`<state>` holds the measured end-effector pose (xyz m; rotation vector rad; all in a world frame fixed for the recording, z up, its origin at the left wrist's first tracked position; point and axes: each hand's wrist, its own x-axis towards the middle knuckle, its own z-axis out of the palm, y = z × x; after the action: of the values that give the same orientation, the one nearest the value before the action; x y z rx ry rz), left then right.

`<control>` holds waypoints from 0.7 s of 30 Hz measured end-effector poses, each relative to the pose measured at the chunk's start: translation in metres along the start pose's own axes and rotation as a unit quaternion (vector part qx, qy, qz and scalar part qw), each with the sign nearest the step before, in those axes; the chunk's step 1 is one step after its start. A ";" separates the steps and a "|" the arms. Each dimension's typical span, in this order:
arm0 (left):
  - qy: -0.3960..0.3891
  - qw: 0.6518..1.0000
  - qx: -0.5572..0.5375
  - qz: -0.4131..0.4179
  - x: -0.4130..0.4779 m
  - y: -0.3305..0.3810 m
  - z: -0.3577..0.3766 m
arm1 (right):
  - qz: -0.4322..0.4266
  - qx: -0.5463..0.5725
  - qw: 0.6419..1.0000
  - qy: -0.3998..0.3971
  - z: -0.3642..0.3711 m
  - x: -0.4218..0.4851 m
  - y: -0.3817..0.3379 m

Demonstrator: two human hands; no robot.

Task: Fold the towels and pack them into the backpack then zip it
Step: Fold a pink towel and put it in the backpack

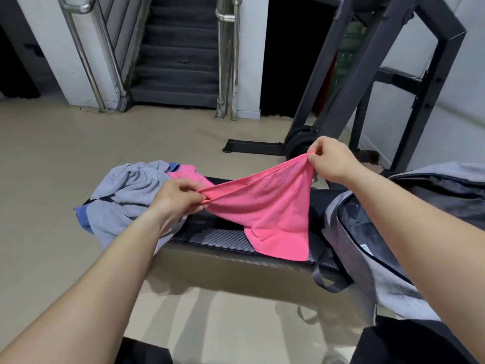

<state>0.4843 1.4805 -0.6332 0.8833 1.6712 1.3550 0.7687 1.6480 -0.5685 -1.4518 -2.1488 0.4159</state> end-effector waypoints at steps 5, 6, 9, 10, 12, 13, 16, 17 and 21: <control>0.016 0.979 0.199 0.047 0.002 -0.007 -0.008 | 0.025 0.021 0.999 0.018 0.007 -0.002 0.000; 0.015 0.969 0.238 0.062 0.002 -0.008 -0.008 | 0.026 0.024 0.999 0.020 0.008 -0.002 0.001; -0.008 0.939 0.328 0.104 -0.004 -0.007 -0.005 | 0.029 0.034 0.999 0.026 0.010 -0.002 0.003; -0.009 0.926 0.359 0.117 -0.005 -0.007 -0.004 | 0.028 0.037 0.999 0.026 0.011 -0.002 0.003; 0.009 0.907 0.395 0.144 -0.006 -0.008 -0.006 | 0.024 0.043 0.999 0.023 0.014 -0.002 0.002; 0.024 0.902 0.402 0.156 -0.007 -0.008 -0.007 | 0.020 0.045 0.999 0.022 0.015 -0.002 0.001; 0.072 0.899 0.392 0.181 -0.006 -0.007 -0.013 | 0.010 0.051 0.998 0.022 0.018 -0.005 -0.001; 0.088 0.901 0.382 0.187 -0.006 -0.007 -0.015 | 0.008 0.051 0.998 0.022 0.018 -0.006 -0.001; 0.144 0.905 0.344 0.203 -0.005 -0.001 -0.025 | 0.000 0.049 0.999 -0.002 0.019 -0.014 0.002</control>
<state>0.4646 1.4653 -0.6302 1.5651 2.3582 1.1914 0.7641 1.6363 -0.5884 -1.3991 -2.1014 0.5167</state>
